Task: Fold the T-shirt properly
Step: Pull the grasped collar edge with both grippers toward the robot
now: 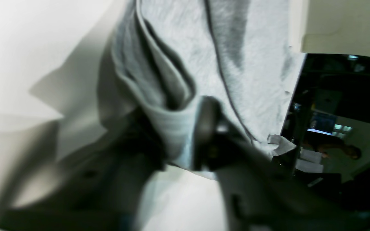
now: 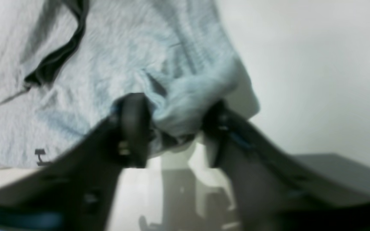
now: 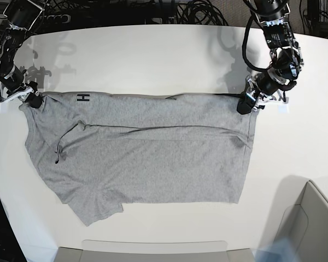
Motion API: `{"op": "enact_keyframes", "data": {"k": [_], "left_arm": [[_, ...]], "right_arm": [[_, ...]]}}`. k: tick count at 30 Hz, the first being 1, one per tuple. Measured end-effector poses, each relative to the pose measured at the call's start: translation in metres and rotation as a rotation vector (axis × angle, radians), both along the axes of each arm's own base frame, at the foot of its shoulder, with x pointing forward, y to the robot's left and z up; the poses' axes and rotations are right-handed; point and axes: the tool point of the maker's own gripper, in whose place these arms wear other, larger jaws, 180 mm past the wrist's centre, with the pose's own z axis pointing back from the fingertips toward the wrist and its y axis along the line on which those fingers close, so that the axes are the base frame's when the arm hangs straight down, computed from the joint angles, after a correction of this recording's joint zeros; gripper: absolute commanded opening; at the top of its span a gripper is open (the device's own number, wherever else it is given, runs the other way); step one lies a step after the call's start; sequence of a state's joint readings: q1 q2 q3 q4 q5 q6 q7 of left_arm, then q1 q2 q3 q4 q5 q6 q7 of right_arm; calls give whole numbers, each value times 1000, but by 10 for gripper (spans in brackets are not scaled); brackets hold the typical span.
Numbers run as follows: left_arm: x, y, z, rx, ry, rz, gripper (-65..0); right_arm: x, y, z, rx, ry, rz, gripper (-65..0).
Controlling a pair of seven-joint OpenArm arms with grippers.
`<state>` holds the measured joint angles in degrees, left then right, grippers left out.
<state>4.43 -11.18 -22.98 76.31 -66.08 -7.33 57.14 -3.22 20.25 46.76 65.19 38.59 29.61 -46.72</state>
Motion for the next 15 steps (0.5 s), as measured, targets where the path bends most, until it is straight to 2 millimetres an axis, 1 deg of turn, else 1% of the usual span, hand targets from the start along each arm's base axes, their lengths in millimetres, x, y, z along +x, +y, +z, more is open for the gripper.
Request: {"op": "enact_keyframes", "data": {"k": [1, 2, 3, 7, 9, 13, 15], "left_arm": [[0, 1, 0, 1, 2, 2, -646], [0, 3, 0, 1, 2, 6, -650], [0, 3, -1, 3, 3, 7, -650], [0, 3, 0, 6, 1, 4, -650], [-3, 4, -1, 12, 2, 4, -650], [-23, 13, 0, 71, 35, -24, -650], [-33, 16, 1, 86, 38, -28, -650]], "right_arm": [[-1, 0, -1, 0, 3, 0, -552], [-2, -1, -2, -3, 8, 0, -610], [-3, -1, -2, -7, 12, 0, -650], [-5, -4, -6, -36, 36, 7, -650], [-6, -6, -7, -53, 46, 10, -650], [-8, -9, -6, -69, 50, 14, -650], [-16, -15, -7, -87, 68, 17, -650]]}}
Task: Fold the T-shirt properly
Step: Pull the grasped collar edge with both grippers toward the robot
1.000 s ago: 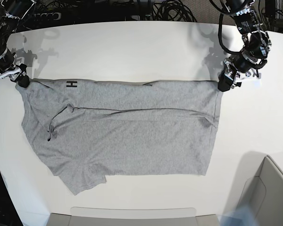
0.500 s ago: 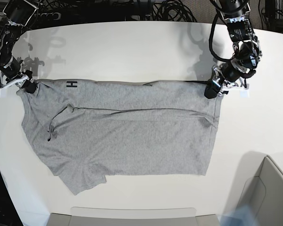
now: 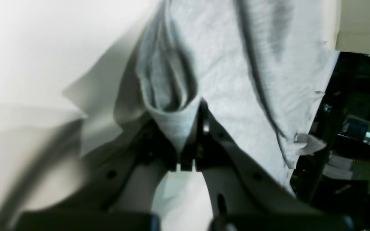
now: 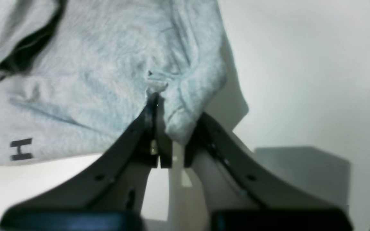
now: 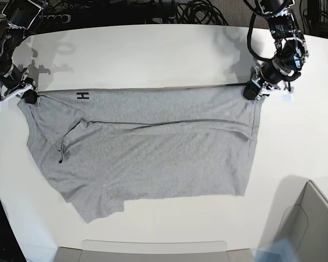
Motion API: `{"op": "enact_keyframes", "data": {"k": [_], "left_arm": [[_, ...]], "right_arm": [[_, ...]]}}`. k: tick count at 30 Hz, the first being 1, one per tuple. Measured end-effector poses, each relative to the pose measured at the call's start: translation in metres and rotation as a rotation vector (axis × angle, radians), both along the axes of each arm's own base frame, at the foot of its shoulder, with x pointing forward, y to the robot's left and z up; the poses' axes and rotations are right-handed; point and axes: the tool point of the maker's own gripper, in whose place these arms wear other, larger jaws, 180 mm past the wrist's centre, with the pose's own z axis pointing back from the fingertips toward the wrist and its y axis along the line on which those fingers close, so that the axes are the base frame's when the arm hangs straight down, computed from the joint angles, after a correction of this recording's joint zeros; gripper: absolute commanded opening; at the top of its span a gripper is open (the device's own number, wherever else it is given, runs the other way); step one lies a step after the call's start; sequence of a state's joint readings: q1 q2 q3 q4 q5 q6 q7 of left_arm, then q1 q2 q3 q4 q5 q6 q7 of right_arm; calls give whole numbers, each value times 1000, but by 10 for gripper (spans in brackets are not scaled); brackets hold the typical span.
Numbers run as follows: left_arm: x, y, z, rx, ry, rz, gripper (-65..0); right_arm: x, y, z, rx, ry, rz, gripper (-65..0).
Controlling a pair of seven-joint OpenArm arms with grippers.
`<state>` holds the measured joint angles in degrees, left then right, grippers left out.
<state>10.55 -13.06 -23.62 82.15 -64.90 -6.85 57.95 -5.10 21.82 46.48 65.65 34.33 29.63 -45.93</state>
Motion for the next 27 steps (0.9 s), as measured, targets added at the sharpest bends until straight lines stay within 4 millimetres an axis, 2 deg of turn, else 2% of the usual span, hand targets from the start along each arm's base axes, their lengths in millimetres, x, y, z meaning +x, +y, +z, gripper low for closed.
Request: {"op": "enact_keyframes", "data": {"k": [5, 9, 14, 19, 22, 27], "left_arm": [[-11, -1, 1, 17, 9, -11, -650], [-24, -2, 1, 29, 23, -23, -650], [-51, 15, 12, 55, 62, -46, -650], [-69, 38, 24, 61, 98, -23, -650], [-81, 43, 31, 73, 105, -23, -650], [-110, 46, 23, 86, 170, -20, -650]], "right_arm": [[-13, -6, 0, -21, 37, 23, -650], [-27, -3, 2, -69, 81, 68, -650], [-52, 15, 4, -122, 132, 126, -650], [-75, 39, 3, -118, 142, 162, -650], [-85, 40, 3, -122, 155, 169, -650], [-94, 40, 1, -120, 162, 168, -650]]}}
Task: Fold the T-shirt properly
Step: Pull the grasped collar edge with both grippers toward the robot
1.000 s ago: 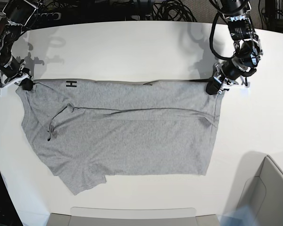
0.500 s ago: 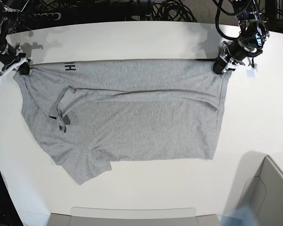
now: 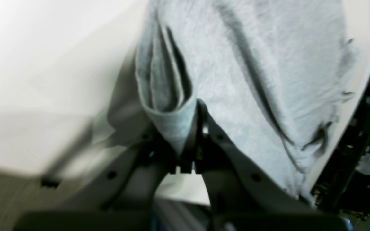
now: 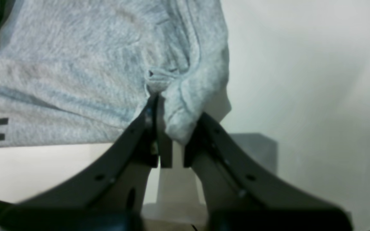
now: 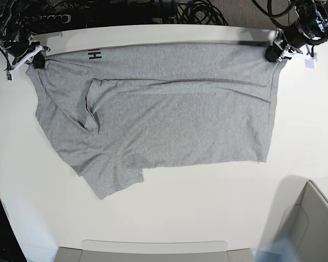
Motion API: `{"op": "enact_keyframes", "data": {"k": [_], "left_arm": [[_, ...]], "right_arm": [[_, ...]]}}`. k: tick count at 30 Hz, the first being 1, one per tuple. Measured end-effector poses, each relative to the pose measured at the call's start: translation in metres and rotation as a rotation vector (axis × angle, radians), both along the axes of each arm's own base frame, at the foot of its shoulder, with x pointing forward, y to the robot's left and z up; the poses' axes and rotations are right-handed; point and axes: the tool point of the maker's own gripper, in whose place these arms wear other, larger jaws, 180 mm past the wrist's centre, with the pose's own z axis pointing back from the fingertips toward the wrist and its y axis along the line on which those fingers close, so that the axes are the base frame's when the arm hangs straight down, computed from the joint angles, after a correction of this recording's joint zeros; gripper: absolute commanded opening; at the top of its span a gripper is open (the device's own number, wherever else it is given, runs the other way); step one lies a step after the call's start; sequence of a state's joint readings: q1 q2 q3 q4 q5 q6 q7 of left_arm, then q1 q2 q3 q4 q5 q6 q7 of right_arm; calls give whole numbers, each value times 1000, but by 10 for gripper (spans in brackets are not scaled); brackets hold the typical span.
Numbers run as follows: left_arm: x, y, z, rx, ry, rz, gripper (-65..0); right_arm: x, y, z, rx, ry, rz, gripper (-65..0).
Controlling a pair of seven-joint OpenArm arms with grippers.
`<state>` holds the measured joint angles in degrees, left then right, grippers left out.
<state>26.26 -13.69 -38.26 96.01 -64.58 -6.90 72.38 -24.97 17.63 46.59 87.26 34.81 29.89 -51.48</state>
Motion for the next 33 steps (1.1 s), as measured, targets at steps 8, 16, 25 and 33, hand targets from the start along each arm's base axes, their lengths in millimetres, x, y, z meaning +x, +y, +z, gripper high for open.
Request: {"op": "enact_keyframes", "data": {"k": [8, 16, 25, 33], "left_arm": [[-28, 0, -8, 1, 67, 2, -650], [-27, 6, -6, 10, 61, 13, -650], [-19, 10, 10, 76, 24, -18, -424], [-11, 7, 26, 105, -20, -46, -442]], "right_arm": [[-8, -1, -1, -1, 11, 3, -650], [-13, 0, -2, 4, 13, 1, -650], [-13, 0, -2, 3, 14, 2, -466], [-28, 3, 6, -58, 54, 17, -389]]}}
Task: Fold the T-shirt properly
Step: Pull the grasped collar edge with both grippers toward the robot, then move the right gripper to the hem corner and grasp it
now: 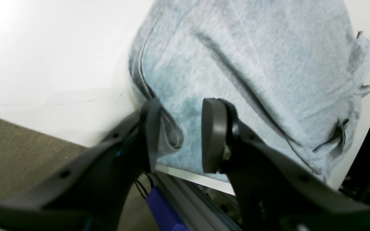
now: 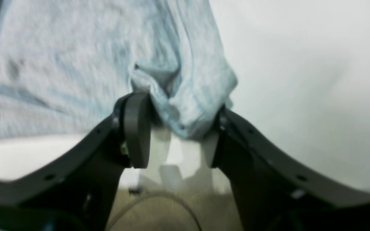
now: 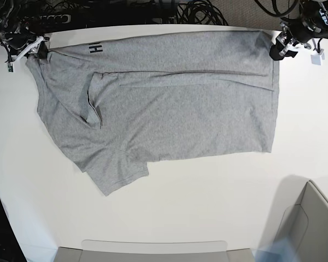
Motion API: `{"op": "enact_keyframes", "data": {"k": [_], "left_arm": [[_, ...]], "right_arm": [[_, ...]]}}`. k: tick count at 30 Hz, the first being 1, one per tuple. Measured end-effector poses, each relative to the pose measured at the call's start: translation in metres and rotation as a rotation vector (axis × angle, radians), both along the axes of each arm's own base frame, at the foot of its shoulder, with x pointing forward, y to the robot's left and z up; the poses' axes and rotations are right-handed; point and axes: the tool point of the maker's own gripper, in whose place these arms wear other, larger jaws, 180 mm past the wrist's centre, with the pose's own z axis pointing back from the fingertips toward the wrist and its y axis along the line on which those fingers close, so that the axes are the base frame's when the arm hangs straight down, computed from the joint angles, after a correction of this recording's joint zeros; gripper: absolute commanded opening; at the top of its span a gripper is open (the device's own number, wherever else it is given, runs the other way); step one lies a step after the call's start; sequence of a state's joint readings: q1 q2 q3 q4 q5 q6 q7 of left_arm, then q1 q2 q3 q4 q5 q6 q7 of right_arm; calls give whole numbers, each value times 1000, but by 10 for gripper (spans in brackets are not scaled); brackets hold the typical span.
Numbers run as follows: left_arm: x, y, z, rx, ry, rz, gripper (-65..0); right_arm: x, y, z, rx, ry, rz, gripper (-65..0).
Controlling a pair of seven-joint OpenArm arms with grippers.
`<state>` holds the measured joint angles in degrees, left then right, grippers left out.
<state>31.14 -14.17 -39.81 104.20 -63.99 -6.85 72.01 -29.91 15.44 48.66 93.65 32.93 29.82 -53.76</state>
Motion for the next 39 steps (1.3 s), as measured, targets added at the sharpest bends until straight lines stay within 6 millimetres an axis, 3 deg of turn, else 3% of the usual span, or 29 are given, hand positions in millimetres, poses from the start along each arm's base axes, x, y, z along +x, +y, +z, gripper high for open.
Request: {"op": "enact_keyframes", "data": {"k": [4, 11, 13, 15, 18, 20, 24, 29, 34, 37, 39], "left_arm": [[-4, 19, 7, 33, -8, 50, -442], [-3, 36, 16, 71, -19, 64, -442], [-1, 37, 20, 83, -29, 59, -442], [9, 34, 29, 96, -66, 47, -442], [49, 30, 49, 100, -178, 28, -442], [75, 23, 62, 86, -239, -1, -442], [103, 6, 77, 38, -295, -62, -442], [121, 9, 92, 49, -355, -58, -442], [126, -11, 85, 21, -334, -118, -442], [135, -13, 92, 19, -365, -117, -442], [134, -14, 90, 4, -372, -97, -442]], "right_arm": [[-2, -14, 16, -37, -46, -63, -389], [-13, -43, 34, -102, -68, -127, -389], [-6, -51, 42, -138, -74, -114, -389], [18, -54, 60, -163, -145, -99, -389], [78, -44, 106, -199, -331, -46, -389], [117, -23, 126, -214, -409, 51, -389], [187, 31, 134, -275, -431, 276, -389], [258, 66, 115, -357, -351, 358, -389], [315, 81, 76, -316, -289, 374, -389], [320, 79, 29, -248, -204, 333, -389], [306, 78, -4, -208, -126, 299, -389]]}}
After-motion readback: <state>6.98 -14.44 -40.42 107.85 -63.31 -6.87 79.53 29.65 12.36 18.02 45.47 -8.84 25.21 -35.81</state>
